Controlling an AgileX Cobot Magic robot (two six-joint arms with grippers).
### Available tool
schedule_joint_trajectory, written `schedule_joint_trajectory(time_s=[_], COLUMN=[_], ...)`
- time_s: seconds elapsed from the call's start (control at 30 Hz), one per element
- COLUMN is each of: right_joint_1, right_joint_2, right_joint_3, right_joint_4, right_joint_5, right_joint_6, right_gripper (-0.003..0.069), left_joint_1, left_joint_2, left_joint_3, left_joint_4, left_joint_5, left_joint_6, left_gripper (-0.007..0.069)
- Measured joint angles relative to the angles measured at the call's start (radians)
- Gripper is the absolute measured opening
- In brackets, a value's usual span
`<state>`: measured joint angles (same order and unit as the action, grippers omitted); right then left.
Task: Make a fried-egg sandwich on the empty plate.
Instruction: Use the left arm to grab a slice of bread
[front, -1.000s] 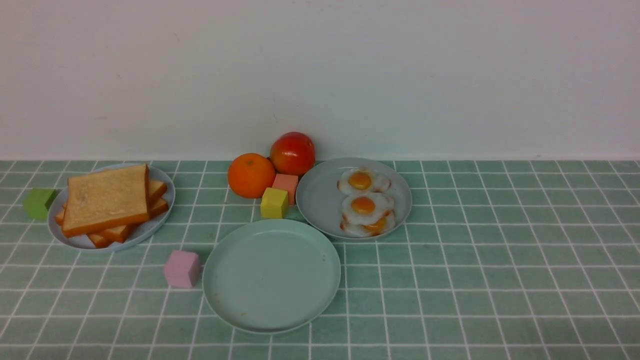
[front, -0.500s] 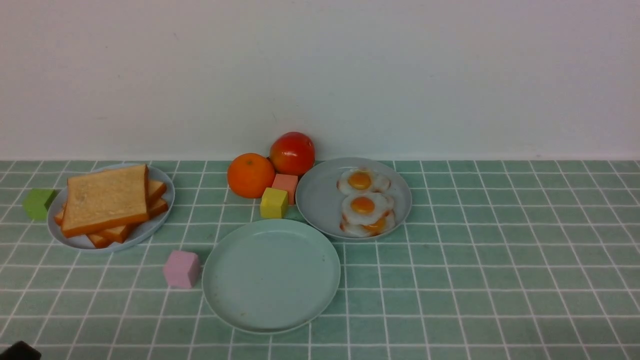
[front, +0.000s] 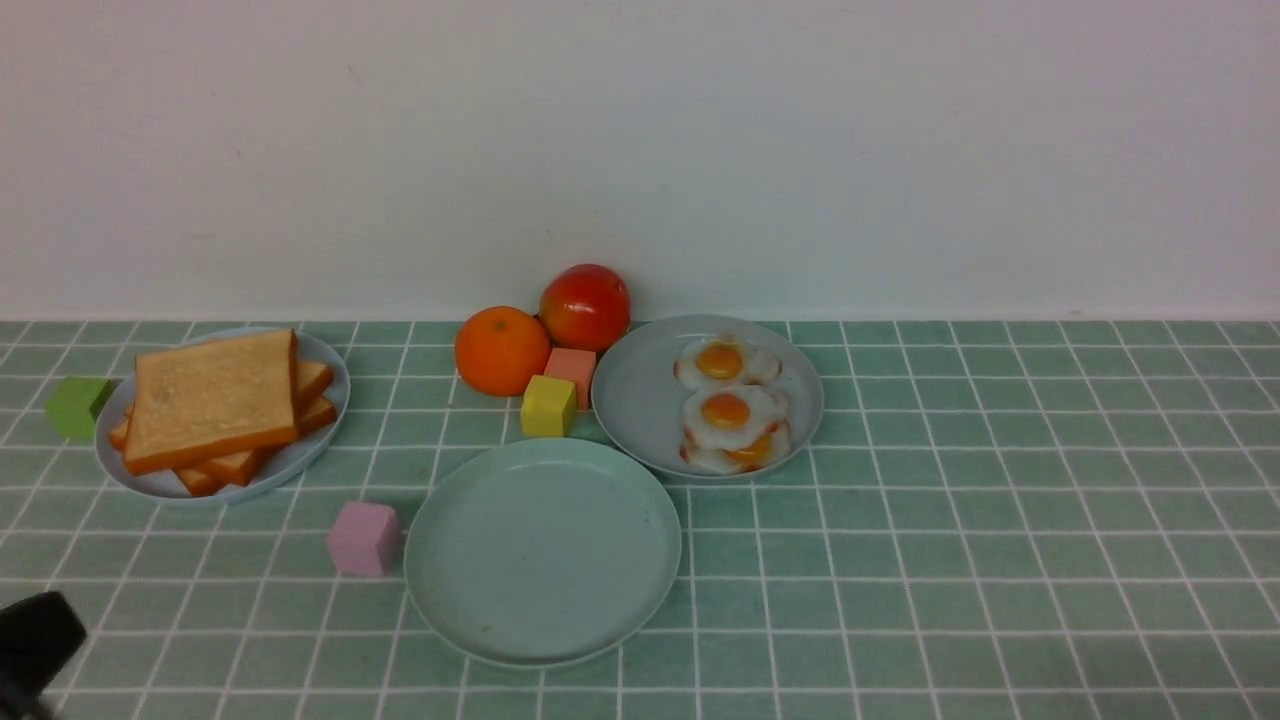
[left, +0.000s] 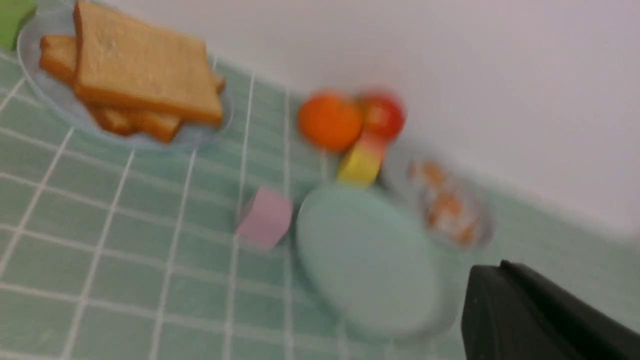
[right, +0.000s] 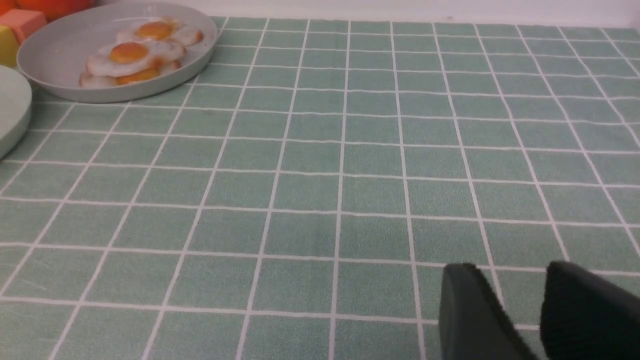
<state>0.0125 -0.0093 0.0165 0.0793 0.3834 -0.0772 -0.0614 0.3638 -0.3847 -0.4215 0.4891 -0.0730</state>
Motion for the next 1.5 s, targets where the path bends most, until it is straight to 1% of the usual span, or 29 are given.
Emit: schedule_joint_trajectory(time_s=[0.03,0.07,0.1,0.2,0.23,0.3,0.37,0.4,0.43,0.5,0.53,0.57,0.67,0.77,0.8,0.83,0.87,0.9,1.0,1.03,1.07,1.13,1.17,1.2,1.23,1.27,1.33,1.4,1.5], right_joint_1=[0.000,0.000,0.000,0.000,0.000,0.000,0.000,0.000,0.000,0.000,0.000,0.000,0.001,0.016,0.023,0.027,0.028,0.029,0.040,0.045,0.078,0.119,0.161,0.192,0.198,0.243,0.286,0.315,0.334], right_joint_2=[0.000,0.000,0.000,0.000,0.000,0.000,0.000,0.000,0.000,0.000,0.000,0.000,0.009,0.094,0.150,0.202,0.212,0.311,0.430,0.456,0.515,0.567,0.593,0.610,0.616,0.632,0.639,0.640,0.640], right_joint_3=[0.000,0.000,0.000,0.001,0.001,0.007,0.009,0.009,0.009,0.009,0.009,0.007,-0.059,-0.240,-0.330,-0.406,-0.421,-0.537,-0.691,-0.710,-0.783,-0.833,-0.866,-0.883,-0.886,-0.901,-0.905,-0.906,-0.909], right_joint_4=[0.000,0.000,0.000,0.009,0.012,0.078,0.208,0.219,0.311,0.392,0.408,0.448,0.491,0.471,0.446,0.427,0.422,0.389,0.353,0.350,0.342,0.339,0.333,0.327,0.326,0.315,0.298,0.281,0.264], right_joint_5=[0.000,0.000,0.000,-0.019,-0.022,-0.056,-0.115,-0.128,-0.175,-0.225,-0.229,-0.240,-0.115,0.070,0.176,0.253,0.253,0.395,0.555,0.573,0.625,0.645,0.649,0.653,0.653,0.657,0.657,0.657,0.648], right_joint_6=[0.000,0.000,0.000,0.004,0.004,0.039,0.106,0.115,0.141,0.157,0.157,0.159,0.159,0.107,0.047,-0.001,-0.001,-0.083,-0.167,-0.174,-0.197,-0.215,-0.223,-0.228,-0.229,-0.232,-0.232,-0.232,-0.233], right_gripper=[0.0239,0.0239,0.0239,0.0239,0.0239,0.0239,0.0239,0.0239,0.0239,0.0239,0.0238,0.0228,0.0171,0.0074,0.0027,0.0001,0.0001,-0.0011,-0.0008,-0.0008,-0.0001,0.0001,0.0001,0.0002,0.0002,0.0003,0.0004,0.0006,0.0007], left_joint_1=[0.000,0.000,0.000,-0.012,-0.013,-0.024,-0.028,-0.029,-0.040,-0.076,-0.080,-0.116,-0.180,-0.201,-0.201,-0.201,-0.201,-0.201,-0.201,-0.201,-0.201,-0.195,-0.174,-0.152,-0.146,-0.089,-0.036,0.013,0.065], left_joint_2=[0.081,0.107,0.193,0.344,0.353,0.423,0.487,0.490,0.513,0.520,0.520,0.521,0.533,0.601,0.643,0.682,0.690,0.758,0.868,0.892,0.956,1.018,1.072,1.109,1.117,1.181,1.234,1.296,1.373], left_joint_3=[-0.058,-0.078,-0.143,-0.266,-0.273,-0.330,-0.368,-0.370,-0.376,-0.376,-0.376,-0.376,-0.378,-0.406,-0.430,-0.455,-0.460,-0.504,-0.582,-0.600,-0.649,-0.699,-0.746,-0.782,-0.789,-0.850,-0.896,-0.938,-0.976], left_joint_4=[0.005,0.006,0.006,0.006,0.006,-0.003,-0.036,-0.039,-0.049,-0.050,-0.050,-0.050,-0.031,-0.007,0.021,0.051,0.058,0.113,0.207,0.229,0.288,0.334,0.346,0.339,0.336,0.300,0.268,0.251,0.250], left_joint_5=[0.072,0.095,0.171,0.268,0.270,0.280,0.282,0.283,0.294,0.326,0.326,0.341,0.343,0.354,0.363,0.370,0.372,0.384,0.397,0.400,0.400,0.401,0.405,0.411,0.413,0.424,0.426,0.422,0.419], left_joint_6=[0.057,0.073,0.118,0.153,0.155,0.161,0.186,0.190,0.251,0.320,0.320,0.353,0.371,0.374,0.375,0.378,0.378,0.380,0.381,0.382,0.387,0.401,0.427,0.461,0.461,0.534,0.629,0.761,0.895], left_gripper=[-0.0013,-0.0013,-0.0013,-0.0013,-0.0013,-0.0013,-0.0013,-0.0013,-0.0013,-0.0013,-0.0013,-0.0013,-0.0013,-0.0013,-0.0013,-0.0013,-0.0013,-0.0013,-0.0013,-0.0013,-0.0013,-0.0013,-0.0013,-0.0013,-0.0013,-0.0013,-0.0013,-0.0013,-0.0013])
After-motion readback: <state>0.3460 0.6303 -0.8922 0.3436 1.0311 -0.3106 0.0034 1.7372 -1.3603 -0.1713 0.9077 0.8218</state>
